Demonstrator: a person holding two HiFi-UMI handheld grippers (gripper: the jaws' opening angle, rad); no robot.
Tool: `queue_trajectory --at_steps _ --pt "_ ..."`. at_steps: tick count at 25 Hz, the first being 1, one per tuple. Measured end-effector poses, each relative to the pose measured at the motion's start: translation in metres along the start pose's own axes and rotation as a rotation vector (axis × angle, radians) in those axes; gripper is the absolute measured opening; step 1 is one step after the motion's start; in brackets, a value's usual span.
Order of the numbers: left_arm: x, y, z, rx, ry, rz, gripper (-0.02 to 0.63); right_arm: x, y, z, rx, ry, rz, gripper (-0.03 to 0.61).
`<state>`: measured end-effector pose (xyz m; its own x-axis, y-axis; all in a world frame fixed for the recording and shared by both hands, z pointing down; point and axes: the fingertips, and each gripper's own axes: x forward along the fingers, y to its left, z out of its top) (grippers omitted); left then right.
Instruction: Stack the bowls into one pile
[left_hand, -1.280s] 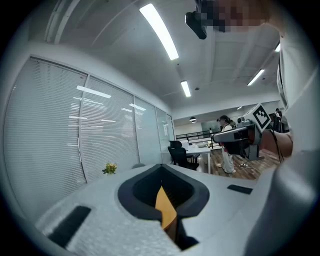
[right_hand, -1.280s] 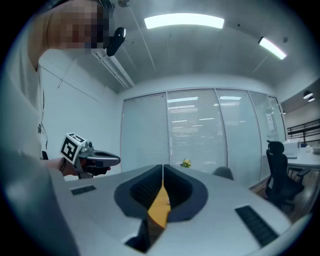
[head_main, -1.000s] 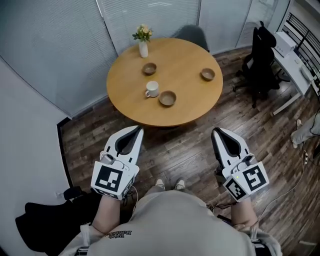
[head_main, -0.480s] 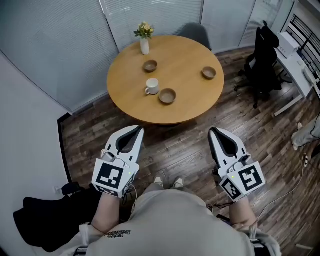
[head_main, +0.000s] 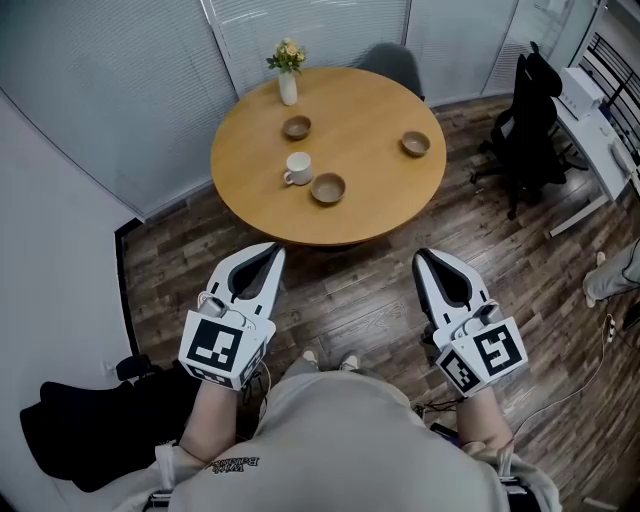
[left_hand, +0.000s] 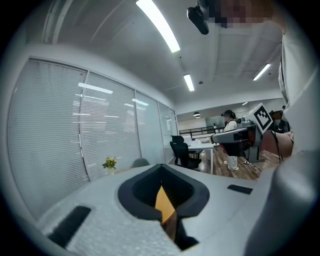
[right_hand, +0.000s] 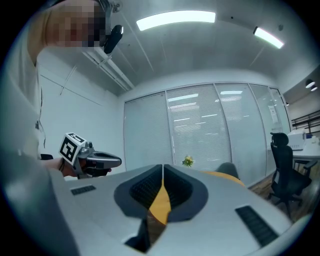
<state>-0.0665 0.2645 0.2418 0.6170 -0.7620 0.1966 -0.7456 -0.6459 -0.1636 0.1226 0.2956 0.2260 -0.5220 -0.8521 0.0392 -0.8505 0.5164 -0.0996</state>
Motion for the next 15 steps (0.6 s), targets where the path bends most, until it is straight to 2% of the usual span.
queue_trajectory --at_steps 8,15 --pt "0.012 -0.019 0.015 -0.007 -0.014 -0.002 0.02 -0.012 -0.013 0.003 0.011 -0.034 0.028 0.032" --pt "0.017 -0.019 0.019 0.027 -0.024 0.009 0.02 -0.016 -0.023 0.0 0.041 -0.059 0.019 0.032"
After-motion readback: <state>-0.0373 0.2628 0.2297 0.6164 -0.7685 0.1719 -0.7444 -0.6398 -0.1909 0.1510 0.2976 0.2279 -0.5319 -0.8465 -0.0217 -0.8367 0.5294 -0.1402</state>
